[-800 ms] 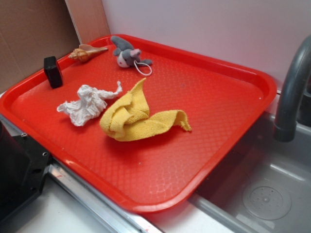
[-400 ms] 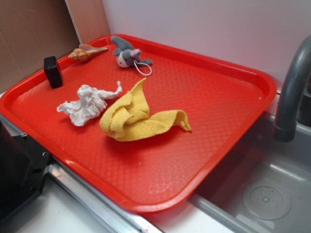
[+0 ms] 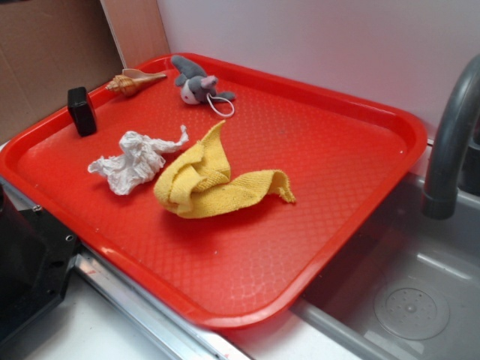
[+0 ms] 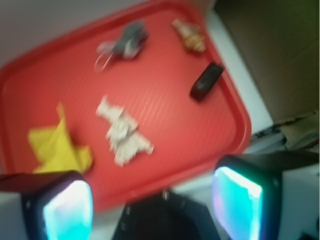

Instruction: Grab the black box.

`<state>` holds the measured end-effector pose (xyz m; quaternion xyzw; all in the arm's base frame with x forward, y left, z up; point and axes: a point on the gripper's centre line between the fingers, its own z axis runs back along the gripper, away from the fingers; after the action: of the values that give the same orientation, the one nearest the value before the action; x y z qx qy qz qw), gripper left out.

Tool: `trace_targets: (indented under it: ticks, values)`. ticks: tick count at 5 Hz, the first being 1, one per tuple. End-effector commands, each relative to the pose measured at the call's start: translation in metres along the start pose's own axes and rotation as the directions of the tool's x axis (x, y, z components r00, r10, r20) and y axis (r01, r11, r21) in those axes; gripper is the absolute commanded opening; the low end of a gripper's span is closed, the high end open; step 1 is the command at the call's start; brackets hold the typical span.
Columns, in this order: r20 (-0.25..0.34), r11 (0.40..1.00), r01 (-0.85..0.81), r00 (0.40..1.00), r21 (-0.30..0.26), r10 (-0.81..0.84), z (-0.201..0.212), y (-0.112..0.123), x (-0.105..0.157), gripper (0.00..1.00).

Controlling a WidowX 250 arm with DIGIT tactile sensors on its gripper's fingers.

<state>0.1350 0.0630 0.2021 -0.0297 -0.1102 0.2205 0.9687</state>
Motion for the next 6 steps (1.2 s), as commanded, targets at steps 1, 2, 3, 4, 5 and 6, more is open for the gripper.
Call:
trace_targets:
  ticks: [1, 2, 3, 4, 5, 6]
  values:
    - [0.032, 0.999, -0.045, 0.999, 0.017, 0.044, -0.02, 0.019, 0.024, 1.0]
    - [0.032, 0.999, -0.045, 0.999, 0.017, 0.044, -0.02, 0.019, 0.024, 1.0]
    - [0.032, 0.999, -0.045, 0.999, 0.017, 0.044, -0.02, 0.019, 0.024, 1.0]
    - [0.032, 0.999, -0.045, 0.999, 0.017, 0.044, -0.02, 0.019, 0.024, 1.0]
    - [-0.008, 0.967, -0.242, 0.97, 0.076, 0.243, -0.043, 0.015, 0.027, 1.0]
    - [-0.046, 0.901, -0.428, 0.901, 0.07, 0.432, -0.082, 0.007, 0.048, 1.0]
